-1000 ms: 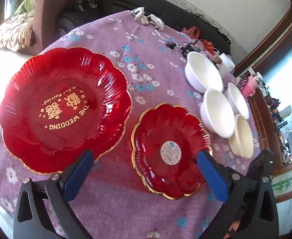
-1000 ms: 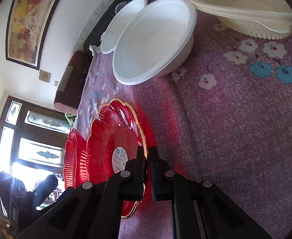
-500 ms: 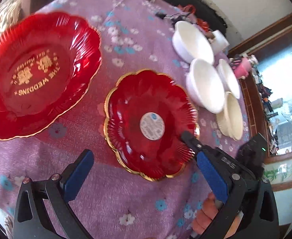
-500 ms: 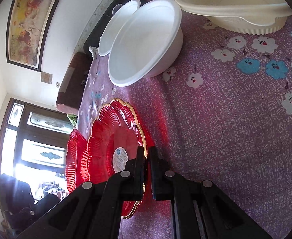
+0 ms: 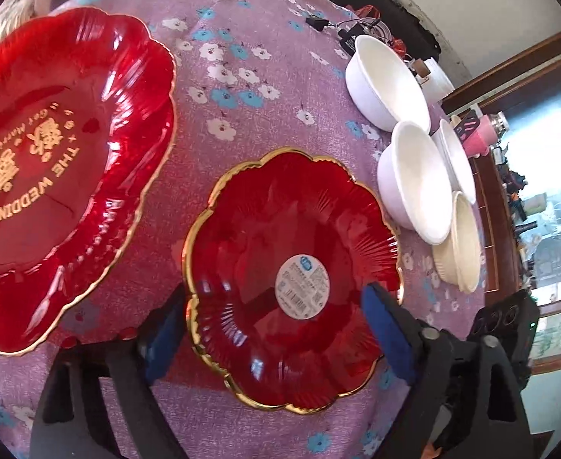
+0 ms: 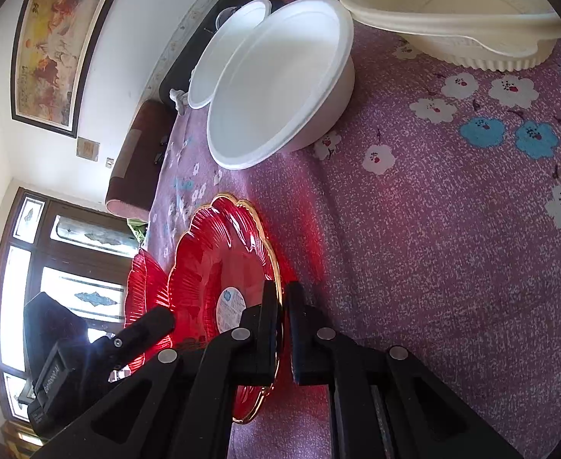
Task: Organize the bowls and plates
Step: 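Close both grippers on the rim of the small red plate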
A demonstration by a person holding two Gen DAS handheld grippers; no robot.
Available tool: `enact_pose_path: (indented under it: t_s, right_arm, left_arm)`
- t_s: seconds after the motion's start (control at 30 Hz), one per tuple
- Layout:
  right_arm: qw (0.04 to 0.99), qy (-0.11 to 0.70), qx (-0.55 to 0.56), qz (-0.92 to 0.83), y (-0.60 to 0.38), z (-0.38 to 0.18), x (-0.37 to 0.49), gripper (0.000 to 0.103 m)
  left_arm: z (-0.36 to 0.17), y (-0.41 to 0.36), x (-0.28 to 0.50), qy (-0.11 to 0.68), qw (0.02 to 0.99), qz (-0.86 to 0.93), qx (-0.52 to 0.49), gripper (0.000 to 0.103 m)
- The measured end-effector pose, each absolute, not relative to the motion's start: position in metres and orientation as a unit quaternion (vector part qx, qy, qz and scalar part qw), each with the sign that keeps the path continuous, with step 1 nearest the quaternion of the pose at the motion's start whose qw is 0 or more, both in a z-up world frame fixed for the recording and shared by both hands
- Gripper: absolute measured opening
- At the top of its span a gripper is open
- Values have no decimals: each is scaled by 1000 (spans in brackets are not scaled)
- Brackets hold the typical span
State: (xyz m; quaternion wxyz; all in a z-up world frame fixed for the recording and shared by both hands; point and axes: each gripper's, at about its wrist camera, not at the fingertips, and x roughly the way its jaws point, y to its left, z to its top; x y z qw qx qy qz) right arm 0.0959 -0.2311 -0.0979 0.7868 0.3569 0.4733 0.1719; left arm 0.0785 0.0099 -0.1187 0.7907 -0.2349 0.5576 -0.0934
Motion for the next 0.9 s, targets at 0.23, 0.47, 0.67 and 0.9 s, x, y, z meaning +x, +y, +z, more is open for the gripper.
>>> enact_pose_path:
  t_s: [0.23, 0.47, 0.67, 0.9]
  right_arm:
    - [791, 470, 354, 166, -229, -97, 101, 6]
    - [798, 466, 348, 158, -223, -95, 103, 6]
    - [801, 465, 343, 158, -222, -92, 101, 6]
    - [809, 458, 333, 160, -221, -81, 91, 6]
  left_arm:
    - [-121, 23, 68, 552, 811, -31, -189, 13]
    - [-120, 26, 62, 542, 817, -35, -193, 12]
    - [-110, 29, 56, 534, 821, -47, -198, 9]
    - [-101, 31, 49, 528, 822, -60, -207, 9]
